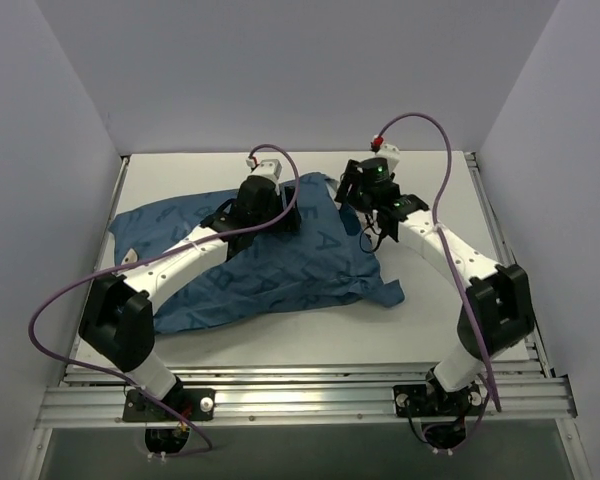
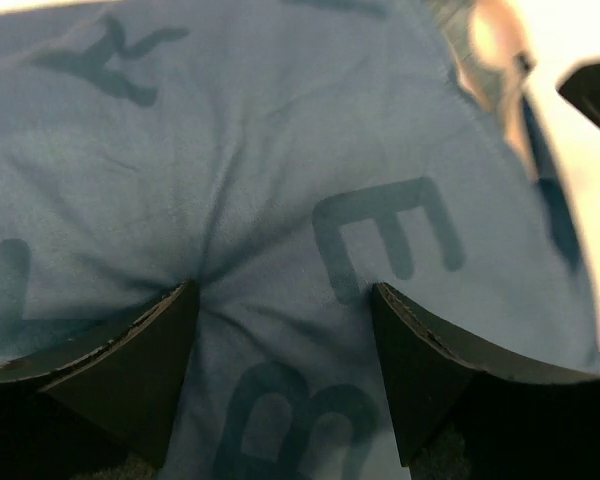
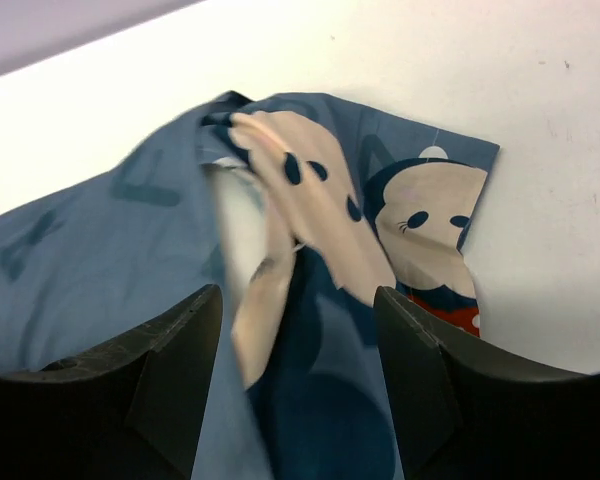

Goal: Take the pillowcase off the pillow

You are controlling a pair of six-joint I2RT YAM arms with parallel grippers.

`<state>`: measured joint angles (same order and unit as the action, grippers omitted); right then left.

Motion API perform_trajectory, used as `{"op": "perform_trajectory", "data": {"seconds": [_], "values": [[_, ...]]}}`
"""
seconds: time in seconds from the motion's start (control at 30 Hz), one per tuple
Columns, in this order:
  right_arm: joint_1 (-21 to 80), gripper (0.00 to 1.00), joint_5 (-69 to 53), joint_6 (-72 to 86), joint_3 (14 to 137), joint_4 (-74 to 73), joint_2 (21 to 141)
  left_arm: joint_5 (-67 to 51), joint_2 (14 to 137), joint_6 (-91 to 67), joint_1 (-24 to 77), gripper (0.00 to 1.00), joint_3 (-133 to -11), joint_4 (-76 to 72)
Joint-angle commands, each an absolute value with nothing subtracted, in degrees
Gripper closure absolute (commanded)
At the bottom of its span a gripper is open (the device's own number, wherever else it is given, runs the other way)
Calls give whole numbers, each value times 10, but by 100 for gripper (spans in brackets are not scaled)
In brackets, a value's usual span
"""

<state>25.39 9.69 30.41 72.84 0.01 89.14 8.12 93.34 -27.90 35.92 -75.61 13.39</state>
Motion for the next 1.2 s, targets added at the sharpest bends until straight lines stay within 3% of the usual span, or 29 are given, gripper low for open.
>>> {"op": "perform_trajectory", "data": {"seconds": [0.0,0.1,0.2,0.3,0.37,0.53,0.63,0.93,1.17], "values": [[246,43,108,304,761,32,955,115,933,-291,359,21,-712,138],[243,49,97,311,759,41,996,117,927,-314,359,22,-667,124],[230,67,97,318,721,54,1010,127,925,-337,358,23,-636,127],[192,93,89,323,660,65,985,145,919,-385,345,24,-600,141],[144,99,89,323,609,68,947,143,912,-404,334,24,-578,139],[31,100,58,335,529,59,890,119,875,-441,309,26,-504,123],[26,100,6,334,491,61,872,96,839,-443,310,27,-475,124],[215,100,-58,410,350,68,728,39,685,-375,342,23,-462,167],[314,99,-11,442,327,55,648,69,749,-243,433,15,-644,186]]}}
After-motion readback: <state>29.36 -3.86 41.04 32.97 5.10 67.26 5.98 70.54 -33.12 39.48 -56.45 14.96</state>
